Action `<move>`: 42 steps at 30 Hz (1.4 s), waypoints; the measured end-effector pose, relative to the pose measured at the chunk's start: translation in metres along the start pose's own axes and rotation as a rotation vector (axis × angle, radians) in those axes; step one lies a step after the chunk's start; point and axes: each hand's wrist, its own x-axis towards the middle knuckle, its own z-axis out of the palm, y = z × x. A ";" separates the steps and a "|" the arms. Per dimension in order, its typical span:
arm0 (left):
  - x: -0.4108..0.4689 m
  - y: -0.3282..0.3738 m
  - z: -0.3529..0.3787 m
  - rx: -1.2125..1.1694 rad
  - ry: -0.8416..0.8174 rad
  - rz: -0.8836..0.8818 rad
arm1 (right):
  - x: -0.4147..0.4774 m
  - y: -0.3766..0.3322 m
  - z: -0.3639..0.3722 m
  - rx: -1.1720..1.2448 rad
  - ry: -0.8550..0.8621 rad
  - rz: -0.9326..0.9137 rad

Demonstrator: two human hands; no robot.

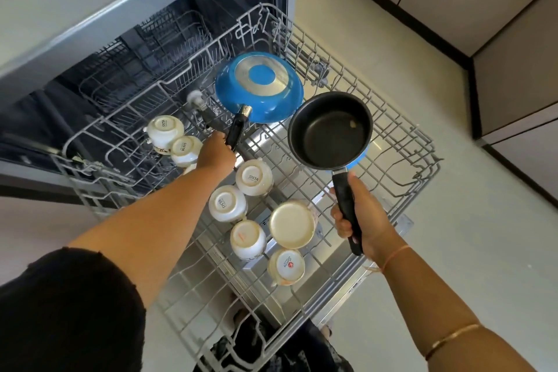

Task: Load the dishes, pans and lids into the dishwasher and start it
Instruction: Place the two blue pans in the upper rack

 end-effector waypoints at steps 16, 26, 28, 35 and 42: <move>-0.008 -0.003 0.013 0.151 0.009 0.064 | 0.009 0.029 -0.014 -0.970 0.521 -0.554; -0.011 -0.011 0.009 0.161 0.034 0.128 | 0.012 0.036 -0.008 -1.163 0.429 -0.477; -0.012 -0.012 0.008 0.179 0.046 0.131 | 0.014 0.035 -0.004 -1.148 0.421 -0.472; -0.015 -0.011 0.009 0.237 0.065 0.087 | 0.027 0.038 0.003 -0.790 0.275 -0.309; -0.011 -0.007 0.008 0.256 0.080 0.075 | 0.036 0.050 0.008 -0.904 0.327 -0.252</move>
